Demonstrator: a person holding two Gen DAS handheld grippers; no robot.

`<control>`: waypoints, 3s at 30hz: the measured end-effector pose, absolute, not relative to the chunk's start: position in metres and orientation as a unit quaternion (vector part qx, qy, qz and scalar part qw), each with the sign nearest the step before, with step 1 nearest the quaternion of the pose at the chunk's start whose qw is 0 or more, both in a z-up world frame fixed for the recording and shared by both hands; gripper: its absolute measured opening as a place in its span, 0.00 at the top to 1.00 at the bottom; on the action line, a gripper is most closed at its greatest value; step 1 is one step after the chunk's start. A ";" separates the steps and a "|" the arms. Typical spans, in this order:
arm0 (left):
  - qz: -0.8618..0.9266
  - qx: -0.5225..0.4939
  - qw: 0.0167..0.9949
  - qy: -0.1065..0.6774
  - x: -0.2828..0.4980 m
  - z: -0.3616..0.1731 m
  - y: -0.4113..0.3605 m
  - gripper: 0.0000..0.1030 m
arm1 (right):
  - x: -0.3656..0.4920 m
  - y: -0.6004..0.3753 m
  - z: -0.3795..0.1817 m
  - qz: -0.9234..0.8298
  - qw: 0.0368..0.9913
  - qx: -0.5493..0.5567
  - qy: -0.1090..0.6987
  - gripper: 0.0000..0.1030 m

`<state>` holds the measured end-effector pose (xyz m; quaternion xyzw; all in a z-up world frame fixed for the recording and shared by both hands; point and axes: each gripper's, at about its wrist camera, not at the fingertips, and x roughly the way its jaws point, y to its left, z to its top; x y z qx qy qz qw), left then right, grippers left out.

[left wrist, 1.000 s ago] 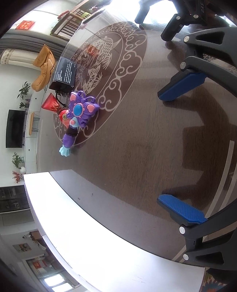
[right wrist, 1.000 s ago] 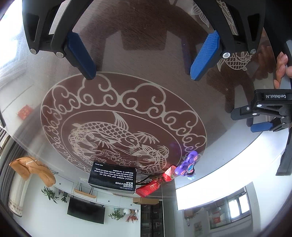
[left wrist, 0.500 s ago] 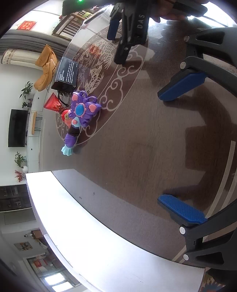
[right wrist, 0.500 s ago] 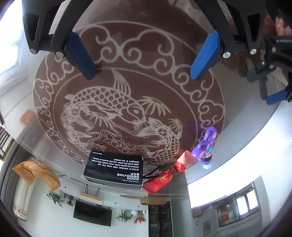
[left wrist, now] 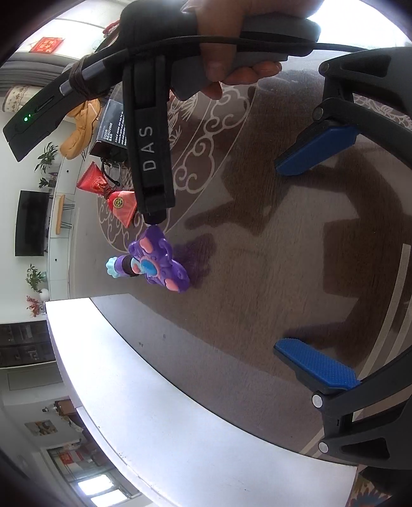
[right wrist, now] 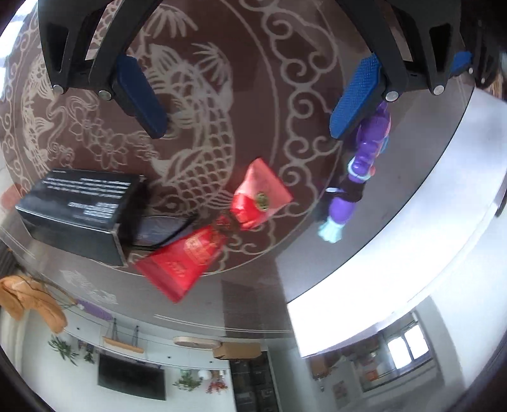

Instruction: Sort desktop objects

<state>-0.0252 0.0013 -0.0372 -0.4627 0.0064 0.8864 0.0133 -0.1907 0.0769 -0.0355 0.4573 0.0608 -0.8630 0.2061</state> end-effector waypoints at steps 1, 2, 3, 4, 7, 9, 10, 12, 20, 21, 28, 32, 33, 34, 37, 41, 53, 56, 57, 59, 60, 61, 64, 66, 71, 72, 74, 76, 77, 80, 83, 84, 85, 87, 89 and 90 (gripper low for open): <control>0.887 -0.462 0.013 0.007 -0.025 -0.037 0.002 0.00 | -0.187 0.074 -0.035 -0.866 0.206 0.452 0.066 0.01; 0.887 -0.462 0.012 0.006 -0.025 -0.037 0.002 0.00 | -0.188 0.077 -0.035 -0.868 0.202 0.451 0.057 0.01; 0.887 -0.462 0.011 0.006 -0.025 -0.037 0.002 0.00 | -0.191 0.081 -0.036 -0.870 0.193 0.453 0.038 0.01; 0.887 -0.461 0.011 0.006 -0.025 -0.036 0.002 0.00 | -0.197 0.088 -0.036 -0.871 0.182 0.457 0.014 0.01; 0.888 -0.461 0.011 0.005 -0.026 -0.036 0.003 0.00 | -0.219 0.099 -0.033 -0.871 0.160 0.462 -0.051 0.03; 0.888 -0.460 0.011 0.005 -0.026 -0.036 0.003 0.00 | -0.238 0.097 -0.030 -0.862 0.161 0.473 -0.085 0.15; 0.888 -0.460 0.011 0.005 -0.027 -0.035 0.003 0.00 | -0.247 0.094 -0.029 -0.858 0.160 0.478 -0.098 0.23; 0.888 -0.460 0.011 0.006 -0.026 -0.036 0.005 0.00 | -0.263 0.087 -0.026 -0.858 0.146 0.481 -0.106 0.25; 0.888 -0.460 0.012 0.005 -0.028 -0.034 0.005 0.00 | -0.268 0.075 -0.026 -0.867 0.134 0.480 -0.024 0.77; 0.888 -0.460 0.012 0.005 -0.028 -0.034 0.005 0.00 | -0.263 0.077 -0.027 -0.866 0.143 0.478 -0.014 0.77; 0.888 -0.460 0.011 0.005 -0.029 -0.033 0.005 0.00 | -0.170 0.129 -0.028 -0.867 0.175 0.466 0.029 0.77; 0.888 -0.460 0.011 0.005 -0.029 -0.033 0.005 0.00 | -0.092 0.163 -0.027 -0.881 0.159 0.441 0.071 0.77; 0.888 -0.460 0.011 0.005 -0.028 -0.033 0.005 0.00 | -0.076 0.171 -0.027 -0.885 0.153 0.433 0.079 0.77; 0.888 -0.460 0.011 0.005 -0.028 -0.033 0.005 0.00 | -0.060 0.176 -0.027 -0.888 0.147 0.427 0.087 0.76; 0.888 -0.460 0.010 0.005 -0.028 -0.034 0.005 0.00 | -0.032 0.184 -0.031 -0.893 0.129 0.422 0.091 0.68; 0.888 -0.459 0.011 0.005 -0.029 -0.033 0.003 0.00 | -0.036 0.190 -0.032 -0.892 0.117 0.433 0.057 0.35; 0.889 -0.459 0.011 0.005 -0.028 -0.035 0.000 0.00 | -0.039 0.185 -0.039 -0.884 0.132 0.444 0.071 0.09; 0.889 -0.459 0.011 0.005 -0.028 -0.035 0.000 0.00 | -0.039 0.185 -0.040 -0.883 0.130 0.445 0.071 0.08; 0.889 -0.459 0.011 0.005 -0.028 -0.035 0.000 0.00 | -0.039 0.185 -0.040 -0.883 0.130 0.445 0.071 0.07; 0.889 -0.459 0.011 0.005 -0.028 -0.035 0.000 0.00 | -0.039 0.185 -0.040 -0.883 0.130 0.445 0.071 0.07; 0.889 -0.459 0.011 0.005 -0.028 -0.035 0.000 0.00 | -0.039 0.185 -0.040 -0.883 0.129 0.445 0.071 0.07; 0.889 -0.459 0.011 0.005 -0.028 -0.035 -0.001 0.00 | -0.039 0.186 -0.040 -0.883 0.129 0.445 0.071 0.07; 0.889 -0.458 0.011 0.005 -0.027 -0.035 -0.001 0.00 | -0.039 0.186 -0.040 -0.883 0.129 0.445 0.071 0.07; 0.889 -0.458 0.011 0.005 -0.027 -0.035 -0.001 0.00 | -0.039 0.186 -0.040 -0.883 0.128 0.445 0.071 0.07; 0.889 -0.458 0.011 0.005 -0.027 -0.035 -0.001 0.00 | -0.039 0.186 -0.040 -0.883 0.128 0.445 0.071 0.06; 0.889 -0.458 0.011 0.005 -0.027 -0.035 -0.001 0.00 | -0.039 0.186 -0.040 -0.883 0.128 0.445 0.071 0.06; 0.889 -0.458 0.011 0.005 -0.027 -0.035 -0.001 0.00 | -0.039 0.186 -0.040 -0.883 0.128 0.445 0.071 0.06; 0.889 -0.458 0.011 0.006 -0.027 -0.035 -0.001 0.00 | -0.039 0.186 -0.040 -0.883 0.128 0.445 0.071 0.06; 0.889 -0.458 0.010 0.005 -0.027 -0.035 -0.002 0.00 | -0.039 0.186 -0.040 -0.883 0.128 0.445 0.071 0.06; 0.889 -0.458 0.010 0.005 -0.027 -0.035 -0.003 0.00 | -0.039 0.186 -0.040 -0.883 0.128 0.445 0.071 0.06; 0.889 -0.458 0.010 0.005 -0.027 -0.035 -0.003 0.00 | -0.040 0.184 -0.042 -0.881 0.132 0.449 0.073 0.01; 0.889 -0.458 0.010 0.005 -0.027 -0.035 -0.003 0.00 | -0.040 0.184 -0.042 -0.881 0.132 0.449 0.073 0.01; 0.889 -0.458 0.010 0.005 -0.027 -0.035 -0.003 0.00 | -0.040 0.184 -0.042 -0.881 0.132 0.449 0.072 0.01; 0.889 -0.458 0.010 0.005 -0.027 -0.035 -0.003 0.00 | -0.040 0.184 -0.042 -0.881 0.132 0.449 0.073 0.01; 0.889 -0.458 0.010 0.005 -0.027 -0.035 -0.003 0.00 | -0.040 0.184 -0.042 -0.881 0.132 0.449 0.073 0.01; 0.889 -0.458 0.010 0.005 -0.026 -0.035 -0.003 0.00 | -0.040 0.184 -0.042 -0.881 0.132 0.449 0.073 0.01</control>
